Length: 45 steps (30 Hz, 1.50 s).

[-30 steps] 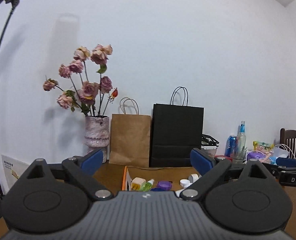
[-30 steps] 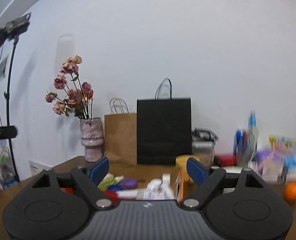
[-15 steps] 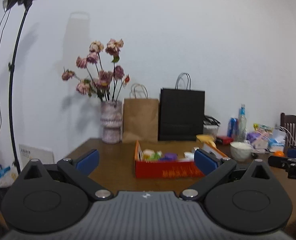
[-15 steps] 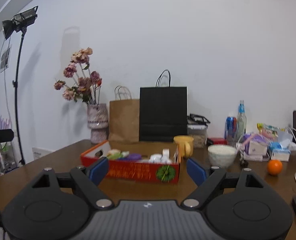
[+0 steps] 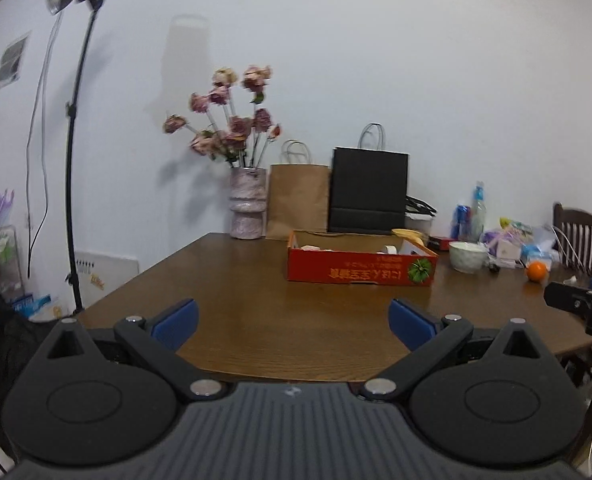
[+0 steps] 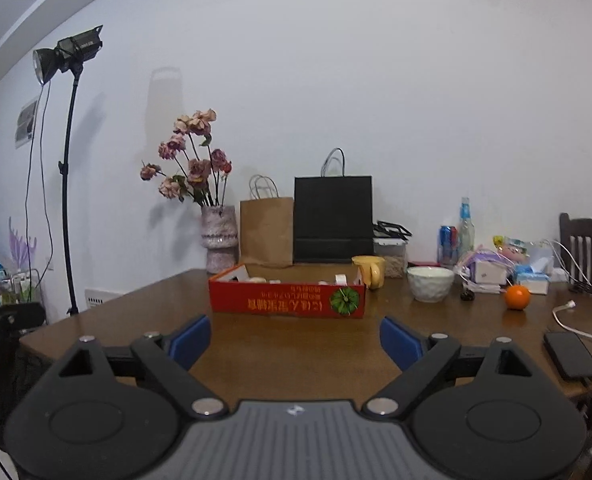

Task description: Organize rigid objects

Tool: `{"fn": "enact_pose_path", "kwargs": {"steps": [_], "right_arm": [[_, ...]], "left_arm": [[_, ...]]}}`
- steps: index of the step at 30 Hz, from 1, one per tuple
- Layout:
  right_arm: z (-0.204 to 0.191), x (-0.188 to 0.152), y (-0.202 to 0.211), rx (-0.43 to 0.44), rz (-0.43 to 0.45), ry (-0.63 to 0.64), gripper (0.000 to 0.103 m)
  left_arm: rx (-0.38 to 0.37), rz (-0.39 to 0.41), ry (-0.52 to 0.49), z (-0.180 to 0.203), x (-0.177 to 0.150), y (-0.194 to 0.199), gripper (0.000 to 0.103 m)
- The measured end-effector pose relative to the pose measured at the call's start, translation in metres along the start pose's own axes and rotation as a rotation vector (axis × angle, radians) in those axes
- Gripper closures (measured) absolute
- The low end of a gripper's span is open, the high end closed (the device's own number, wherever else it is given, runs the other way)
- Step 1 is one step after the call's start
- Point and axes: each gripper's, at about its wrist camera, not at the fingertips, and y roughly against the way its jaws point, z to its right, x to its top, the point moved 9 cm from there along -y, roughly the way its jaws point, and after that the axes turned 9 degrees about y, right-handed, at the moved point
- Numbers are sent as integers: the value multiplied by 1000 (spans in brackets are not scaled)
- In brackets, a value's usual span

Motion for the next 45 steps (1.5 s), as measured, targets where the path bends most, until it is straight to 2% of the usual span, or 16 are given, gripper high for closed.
{"fn": "enact_pose_path", "kwargs": {"steps": [4,17,21,45], "right_arm": [[-5,-3,6,25,-13,-6,10],[-3,0,0,24,-16,-7,8],[1,0,-3,8,-27,-11,0],[1,-2,-2,7,-22,-17,0]], "left_arm": [[-1,16,28,-1,7,3,0],[-32,26,-7,10,7,5,0],[-29,25,-7,10,5,4,0],[-29,35,-16,12,6,6,0]]}}
